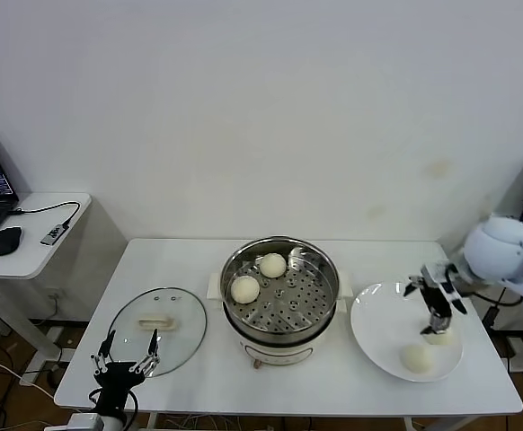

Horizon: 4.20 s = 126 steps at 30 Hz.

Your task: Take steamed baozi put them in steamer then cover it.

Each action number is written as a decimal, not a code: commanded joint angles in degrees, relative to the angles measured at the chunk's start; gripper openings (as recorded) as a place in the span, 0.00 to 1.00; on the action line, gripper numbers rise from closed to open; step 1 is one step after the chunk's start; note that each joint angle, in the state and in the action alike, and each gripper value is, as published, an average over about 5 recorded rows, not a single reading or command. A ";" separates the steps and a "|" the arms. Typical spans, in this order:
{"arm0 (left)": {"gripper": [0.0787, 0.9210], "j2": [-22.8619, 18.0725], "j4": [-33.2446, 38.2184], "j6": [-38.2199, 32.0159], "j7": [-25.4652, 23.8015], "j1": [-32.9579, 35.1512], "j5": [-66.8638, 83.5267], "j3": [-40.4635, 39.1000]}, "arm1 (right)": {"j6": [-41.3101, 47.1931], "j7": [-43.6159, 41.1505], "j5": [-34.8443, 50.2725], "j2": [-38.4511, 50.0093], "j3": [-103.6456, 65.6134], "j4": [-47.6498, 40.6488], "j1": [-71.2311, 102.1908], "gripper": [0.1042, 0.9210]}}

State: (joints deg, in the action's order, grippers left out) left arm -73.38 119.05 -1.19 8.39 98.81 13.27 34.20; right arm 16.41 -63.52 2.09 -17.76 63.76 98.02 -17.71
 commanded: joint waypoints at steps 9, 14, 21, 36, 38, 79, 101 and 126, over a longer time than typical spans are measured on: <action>0.88 -0.32 0.05 0.01 0.04 0.54 -0.43 0.38 | -3.67 2.15 -10.70 1.50 -26.73 -4.10 35.51 0.88; 0.88 -0.45 -0.16 0.02 0.04 0.50 -0.52 0.40 | -3.36 2.12 -10.99 -0.59 -27.52 -5.41 37.03 0.88; 0.88 -0.38 -0.21 0.01 0.04 0.47 -0.48 0.61 | -2.64 2.54 -10.32 -2.07 -27.86 -6.09 37.50 0.88; 0.88 -0.58 -0.52 -0.03 0.11 0.15 -0.49 0.44 | -0.93 3.40 -11.32 -4.73 -28.32 -8.45 37.85 0.78; 0.88 -0.59 -0.53 -0.02 0.12 0.14 -0.50 0.44 | -0.78 3.42 -11.45 -4.94 -28.48 -8.70 37.85 0.76; 0.88 0.37 0.64 0.45 -0.07 -1.52 -0.20 -0.54 | 1.97 0.98 10.26 -9.82 0.77 -4.66 -19.94 0.60; 0.88 -0.69 0.88 0.17 -0.01 -0.94 -0.21 2.09 | -14.63 8.23 10.36 -37.06 13.88 -6.44 -18.70 0.60; 0.88 -2.00 2.89 0.03 0.07 0.01 -0.09 3.37 | -36.23 5.48 -5.24 -44.26 16.18 -11.46 -14.62 0.61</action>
State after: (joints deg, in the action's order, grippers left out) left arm -75.27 121.87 -1.12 8.43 98.78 13.26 37.54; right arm -12.90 -57.33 0.84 -59.72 78.85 87.43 -32.75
